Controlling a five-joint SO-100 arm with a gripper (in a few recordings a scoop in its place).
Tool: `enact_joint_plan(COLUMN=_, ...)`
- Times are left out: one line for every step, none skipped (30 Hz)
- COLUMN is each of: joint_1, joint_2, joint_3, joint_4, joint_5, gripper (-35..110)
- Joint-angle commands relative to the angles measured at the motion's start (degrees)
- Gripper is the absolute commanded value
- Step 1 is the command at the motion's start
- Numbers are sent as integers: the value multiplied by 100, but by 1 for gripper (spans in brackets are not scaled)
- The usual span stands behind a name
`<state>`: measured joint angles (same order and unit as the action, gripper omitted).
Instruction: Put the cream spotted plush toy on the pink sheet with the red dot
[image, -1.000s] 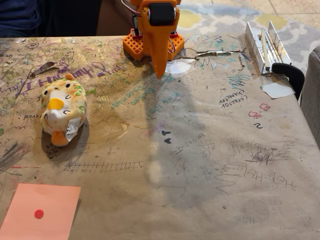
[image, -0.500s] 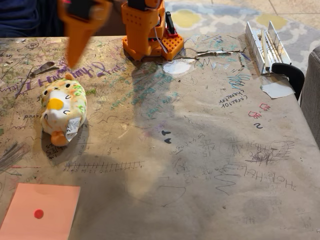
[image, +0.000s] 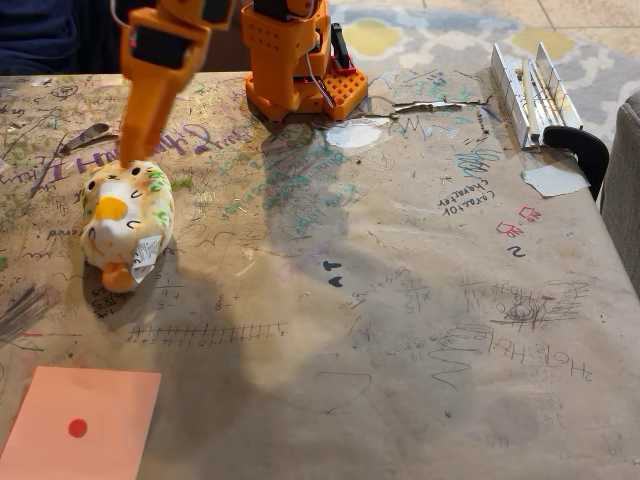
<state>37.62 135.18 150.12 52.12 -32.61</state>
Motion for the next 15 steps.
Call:
enact_joint_plan(joint_1=-35, joint_2=255, joint_3=167, joint_4=185, joint_5=-35, gripper=45)
enact_joint_plan(joint_1=9, joint_2=264, joint_3=237, joint_4=202, joint_5=-79, gripper=45)
enact_joint_plan(joint_1=70, joint_2=264, joint_3=308, joint_4=211, joint_5=-149, gripper=45)
enact_joint_plan(joint_1=167, joint_2=264, joint_3=369, joint_4=211, joint_5=-246, gripper=44)
enact_joint_plan(joint_1=272, joint_2=264, joint_3=431, joint_4=193, joint_5=-325, gripper=44)
enact_joint_plan(joint_1=369, joint_2=264, joint_3=475, joint_4=167, joint_5=-439, gripper=44)
enact_joint_plan(joint_1=448, joint_2=264, joint_3=501, joint_4=114, joint_5=-519, gripper=44)
enact_joint_plan(joint_1=527, joint_2=246, joint_3=510, joint_4=35, joint_5=-562, gripper=44)
enact_joint_plan(joint_1=598, joint_2=167, joint_3=475, joint_4=-26, joint_5=-606, gripper=44)
enact_joint_plan(joint_1=677, joint_2=35, joint_3=387, joint_4=-70, joint_5=-659, gripper=44)
enact_joint_plan(joint_1=738, joint_2=-158, joint_3=264, joint_4=-123, joint_5=-721, gripper=43)
enact_joint_plan(joint_1=791, joint_2=-439, joint_3=88, joint_4=-149, joint_5=-782, gripper=43)
enact_joint_plan(joint_1=844, joint_2=-800, joint_3=-167, joint_4=-88, joint_5=-835, gripper=43)
enact_joint_plan(joint_1=888, joint_2=-1204, joint_3=-457, joint_4=79, joint_5=-870, gripper=43)
enact_joint_plan(joint_1=896, joint_2=-1573, joint_3=-765, joint_4=290, joint_5=-905, gripper=42)
